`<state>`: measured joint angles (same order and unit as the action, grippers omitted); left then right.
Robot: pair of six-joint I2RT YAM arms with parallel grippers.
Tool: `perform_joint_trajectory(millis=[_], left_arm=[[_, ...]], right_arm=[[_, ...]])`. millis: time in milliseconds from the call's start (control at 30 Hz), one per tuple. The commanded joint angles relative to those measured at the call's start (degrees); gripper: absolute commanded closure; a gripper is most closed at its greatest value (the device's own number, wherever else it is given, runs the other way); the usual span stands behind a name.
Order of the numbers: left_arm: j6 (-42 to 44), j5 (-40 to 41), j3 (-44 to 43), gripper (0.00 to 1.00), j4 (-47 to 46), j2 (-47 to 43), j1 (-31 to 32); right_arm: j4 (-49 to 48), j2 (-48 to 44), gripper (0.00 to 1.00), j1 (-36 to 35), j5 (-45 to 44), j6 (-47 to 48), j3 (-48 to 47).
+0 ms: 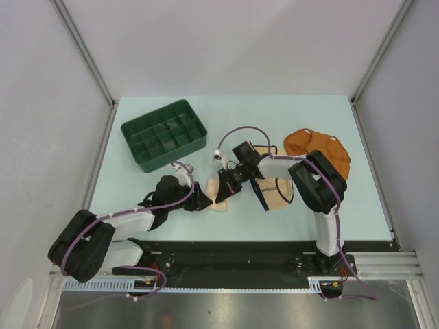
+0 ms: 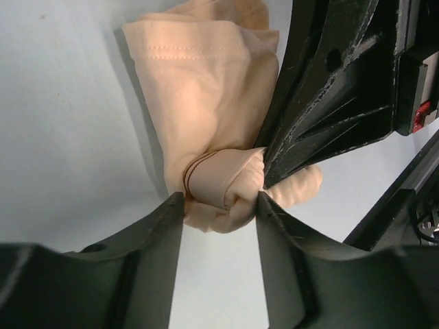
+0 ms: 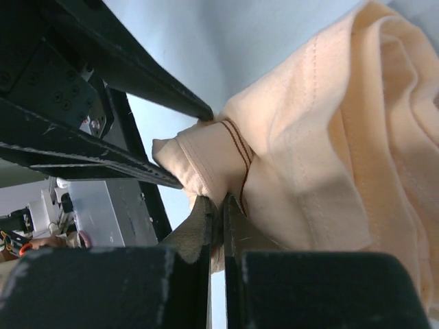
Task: Roll the underwear
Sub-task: Roll the underwear to the center of the board.
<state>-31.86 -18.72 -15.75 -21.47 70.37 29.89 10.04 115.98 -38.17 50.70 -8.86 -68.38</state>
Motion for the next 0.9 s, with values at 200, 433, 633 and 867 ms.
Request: perform_joint_trajectory(millis=[200, 433, 633, 867], left_arm=[[1.27, 1.84, -2.09, 0.96, -3.67, 6.35, 0.43], [0.14, 6.15, -8.42, 1.00, 6.62, 13.20, 0.43], [-2.50, 7.21, -10.79, 1.00, 10.22, 16.29, 0.17], [-5.76, 6.77, -11.23, 1.00, 12.42, 16.64, -0.53]], right_arm=[[-1.34, 2.32, 0.92, 1.08, -9.30, 0.60, -1.93], [0.50, -1.46, 0.48, 1.70, -11.23, 0.51, -2.72], [4.01, -7.43, 0.40, 2.93, -19.13, 1.39, -2.99], [7.62, -15.87, 0.40, 0.48, -29.60, 7.89, -2.46]])
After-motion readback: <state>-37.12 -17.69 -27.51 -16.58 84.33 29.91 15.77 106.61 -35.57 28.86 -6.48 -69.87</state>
